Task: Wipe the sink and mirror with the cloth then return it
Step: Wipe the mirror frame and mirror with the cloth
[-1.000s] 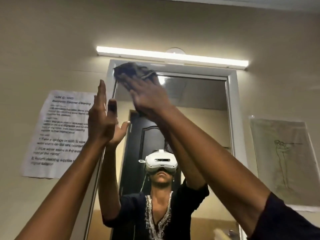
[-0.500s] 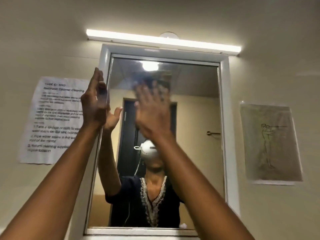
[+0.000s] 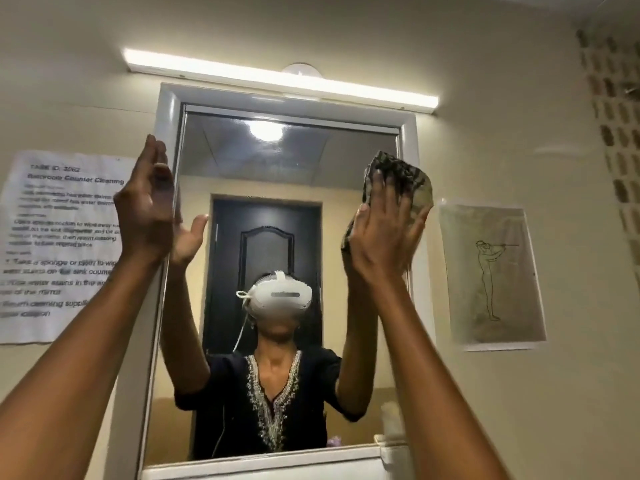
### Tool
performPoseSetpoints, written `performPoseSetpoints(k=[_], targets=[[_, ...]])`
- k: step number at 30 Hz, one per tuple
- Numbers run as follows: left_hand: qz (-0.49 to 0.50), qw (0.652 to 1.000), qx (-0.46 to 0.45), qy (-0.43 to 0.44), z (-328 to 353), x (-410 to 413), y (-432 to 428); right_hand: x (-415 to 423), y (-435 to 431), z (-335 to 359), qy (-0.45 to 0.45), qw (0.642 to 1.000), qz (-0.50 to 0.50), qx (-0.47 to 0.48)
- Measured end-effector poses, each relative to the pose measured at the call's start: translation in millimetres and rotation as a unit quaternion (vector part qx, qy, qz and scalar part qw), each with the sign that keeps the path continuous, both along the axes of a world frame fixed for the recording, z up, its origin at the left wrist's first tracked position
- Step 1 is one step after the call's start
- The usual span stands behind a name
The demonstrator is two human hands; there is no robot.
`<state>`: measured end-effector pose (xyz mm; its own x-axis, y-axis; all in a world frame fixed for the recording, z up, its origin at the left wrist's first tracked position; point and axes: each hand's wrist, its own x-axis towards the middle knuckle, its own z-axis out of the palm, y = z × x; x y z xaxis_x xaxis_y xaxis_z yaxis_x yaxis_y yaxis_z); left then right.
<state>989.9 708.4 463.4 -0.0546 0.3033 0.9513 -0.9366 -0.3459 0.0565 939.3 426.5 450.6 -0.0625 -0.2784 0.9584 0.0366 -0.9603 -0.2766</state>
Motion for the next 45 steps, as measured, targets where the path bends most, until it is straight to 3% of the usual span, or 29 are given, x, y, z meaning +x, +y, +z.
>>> performPoseSetpoints(k=[3,5,8,14,16,18,20,27,30,33,35,37,40,43,45], targets=[[0.016,1.000,-0.001,0.001,-0.4,2.0,0.7,11.7,59.7,-16.8,-0.001,0.999,0.038,0.011],[0.006,1.000,0.003,-0.003,2.4,7.2,2.4,17.4,111.3,-40.3,0.029,0.993,0.068,-0.092],[-0.085,0.996,-0.002,0.010,4.5,13.5,7.3,24.2,180.6,-93.6,0.096,0.958,0.092,-0.256],[-0.032,0.999,-0.007,0.017,1.8,9.1,8.0,15.1,138.3,-100.4,0.125,0.941,0.073,-0.305],[0.023,1.000,0.011,0.017,0.2,11.9,8.1,5.9,85.5,-93.4,0.080,0.967,0.067,-0.233],[0.054,0.998,0.033,0.024,-0.7,13.4,8.1,-8.2,23.3,-90.7,0.057,0.993,0.049,-0.090],[0.047,0.998,0.036,0.023,-0.7,9.4,7.0,-21.2,-20.8,-98.1,0.067,0.998,0.010,-0.003],[0.010,1.000,0.015,0.015,-1.4,1.5,3.5,-1.4,40.4,-165.7,0.065,0.997,0.003,0.049],[0.035,0.999,0.022,0.033,-0.6,4.9,4.1,8.4,91.6,-182.1,0.094,0.989,0.036,-0.106],[0.029,0.999,0.021,0.025,-2.2,2.5,5.8,12.6,118.3,-169.8,0.154,0.921,0.063,-0.353],[0.009,1.000,0.016,0.017,-1.4,0.0,5.1,14.4,113.2,-146.8,0.151,0.897,0.050,-0.413],[-0.005,1.000,0.016,0.023,-0.5,0.6,4.5,12.3,92.9,-120.3,0.106,0.926,0.048,-0.360],[-0.006,0.999,0.004,0.032,-2.1,2.4,5.2,5.7,41.1,-82.0,0.015,0.994,0.016,-0.109],[-0.038,0.999,0.010,0.023,-1.1,-0.5,3.8,4.1,21.4,-62.6,-0.003,0.996,-0.006,0.084],[-0.063,0.998,0.019,0.021,-1.4,-1.0,3.5,9.2,40.3,-62.3,-0.007,0.994,-0.005,0.105]])
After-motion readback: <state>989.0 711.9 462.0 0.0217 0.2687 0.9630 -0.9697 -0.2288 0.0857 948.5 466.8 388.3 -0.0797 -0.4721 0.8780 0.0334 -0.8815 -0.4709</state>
